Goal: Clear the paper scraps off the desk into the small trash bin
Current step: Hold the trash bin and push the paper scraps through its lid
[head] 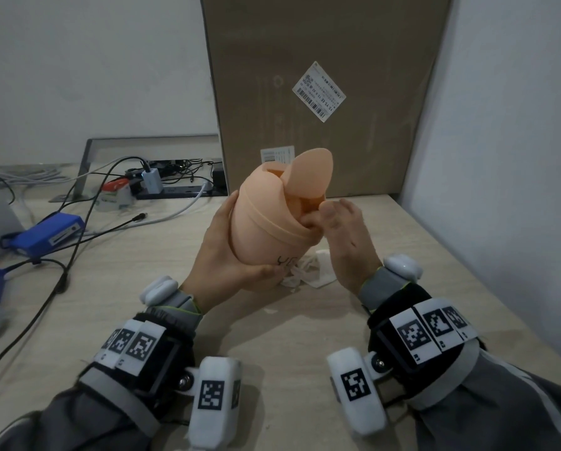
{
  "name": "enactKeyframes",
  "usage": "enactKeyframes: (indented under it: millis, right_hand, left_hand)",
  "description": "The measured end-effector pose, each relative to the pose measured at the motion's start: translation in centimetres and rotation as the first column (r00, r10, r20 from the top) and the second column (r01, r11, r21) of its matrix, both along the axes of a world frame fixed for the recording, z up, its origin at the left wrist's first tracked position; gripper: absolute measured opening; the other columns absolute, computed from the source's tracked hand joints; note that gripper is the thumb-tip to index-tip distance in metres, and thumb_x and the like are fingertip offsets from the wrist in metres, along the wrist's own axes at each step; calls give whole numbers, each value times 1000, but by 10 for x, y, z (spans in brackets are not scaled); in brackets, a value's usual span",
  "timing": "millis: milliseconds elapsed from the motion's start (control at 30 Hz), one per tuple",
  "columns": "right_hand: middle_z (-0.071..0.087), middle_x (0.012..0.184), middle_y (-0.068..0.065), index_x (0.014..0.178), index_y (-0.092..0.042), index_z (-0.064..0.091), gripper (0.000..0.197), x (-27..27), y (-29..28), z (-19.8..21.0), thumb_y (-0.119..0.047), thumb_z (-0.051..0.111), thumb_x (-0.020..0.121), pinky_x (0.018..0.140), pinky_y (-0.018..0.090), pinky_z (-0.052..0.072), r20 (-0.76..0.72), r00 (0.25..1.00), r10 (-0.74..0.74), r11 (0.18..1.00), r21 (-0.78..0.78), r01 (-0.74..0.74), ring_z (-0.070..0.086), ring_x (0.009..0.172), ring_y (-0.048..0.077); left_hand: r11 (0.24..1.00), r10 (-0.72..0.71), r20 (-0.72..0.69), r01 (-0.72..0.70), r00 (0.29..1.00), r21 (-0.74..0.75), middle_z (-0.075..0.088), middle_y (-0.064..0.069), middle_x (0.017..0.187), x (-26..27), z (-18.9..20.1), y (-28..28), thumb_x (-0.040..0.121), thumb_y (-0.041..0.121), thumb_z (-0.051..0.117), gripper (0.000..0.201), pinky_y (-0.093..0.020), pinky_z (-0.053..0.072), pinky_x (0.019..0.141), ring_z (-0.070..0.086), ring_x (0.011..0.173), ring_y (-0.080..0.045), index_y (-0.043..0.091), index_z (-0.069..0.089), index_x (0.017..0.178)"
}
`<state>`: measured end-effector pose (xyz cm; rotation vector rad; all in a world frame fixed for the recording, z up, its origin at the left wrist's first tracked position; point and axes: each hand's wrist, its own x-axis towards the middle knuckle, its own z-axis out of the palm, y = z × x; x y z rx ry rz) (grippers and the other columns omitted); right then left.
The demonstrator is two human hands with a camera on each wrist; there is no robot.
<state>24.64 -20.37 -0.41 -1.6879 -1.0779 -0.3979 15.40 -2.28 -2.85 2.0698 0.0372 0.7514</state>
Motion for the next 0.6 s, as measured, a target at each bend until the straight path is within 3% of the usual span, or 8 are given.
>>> enactKeyframes:
  millis: [67, 100, 200, 267, 333, 400, 500, 600]
  right_hand:
    - [59, 80, -19, 81, -26, 65, 48, 6, -2, 0, -39, 21, 94, 87, 40, 41, 57, 994, -97, 975, 205, 83, 56, 86, 7]
    - [60, 76, -13, 78, -23, 64, 45, 7, -3, 2, -37, 25, 94, 76, 36, 44, 32, 987, -155, 952, 272, 141, 57, 79, 14]
    - [64, 78, 1, 81, -15, 61, 30, 19, -5, -2, -35, 42, 93, 63, 28, 41, -79, 937, -341, 916, 194, 350, 58, 74, 18]
    - [65, 97, 5, 96, -16, 63, 19, 30, -7, -9, -33, 53, 91, 73, 31, 45, -91, 910, -405, 914, -76, 400, 60, 89, 21]
    - [60, 122, 5, 116, -20, 60, 35, 35, -9, -15, -40, 57, 88, 93, 33, 42, -72, 920, -385, 844, -430, 319, 55, 113, 23]
    - [49, 140, 1, 130, -23, 51, 55, 31, -9, -18, -53, 56, 85, 103, 32, 35, -110, 929, -354, 724, -661, 197, 45, 128, 20]
    - [41, 147, 0, 140, -25, 40, 75, 24, -6, -18, -68, 51, 79, 105, 33, 33, -155, 922, -356, 613, -783, 105, 40, 133, 21]
    - [50, 139, 1, 134, -25, 44, 75, 17, 2, -21, -71, 51, 76, 99, 33, 39, -99, 942, -320, 565, -818, 106, 47, 125, 24]
  left_hand:
    - [999, 7, 14, -7, 1000, -49, 38, 17, 136, 1, 0, 1, 43, 49, 84, 121, -21, 44, 95, 44, 122, 5, 42, 17, 143]
    - [997, 24, 22, -22, 999, -72, 39, 18, 136, 1, 0, 1, 44, 48, 85, 121, -22, 44, 95, 44, 121, 6, 43, 17, 143]
    - [987, 96, 50, -88, 994, -132, 40, 14, 138, 1, -2, 5, 48, 36, 93, 122, -36, 46, 101, 45, 122, 0, 40, 18, 145]
    - [974, 142, 73, -127, 987, -186, 40, 15, 135, 1, -1, 6, 47, 37, 94, 122, -38, 47, 100, 45, 120, 1, 45, 19, 141]
    - [956, 195, 95, -167, 976, -241, 41, 15, 134, 0, -1, 8, 43, 47, 90, 118, -41, 47, 100, 47, 120, -3, 49, 20, 137]
    - [941, 240, 97, -207, 966, -268, 42, 12, 137, 1, -1, 11, 42, 52, 87, 117, -45, 47, 102, 48, 122, -10, 48, 21, 138]
    - [932, 264, 77, -233, 962, -278, 42, 9, 139, 3, -3, 13, 41, 53, 87, 122, -48, 46, 102, 48, 124, -14, 41, 22, 143]
    - [932, 268, 66, -241, 961, -272, 42, 7, 140, 4, -4, 14, 40, 53, 87, 124, -48, 46, 102, 47, 125, -15, 38, 22, 145]
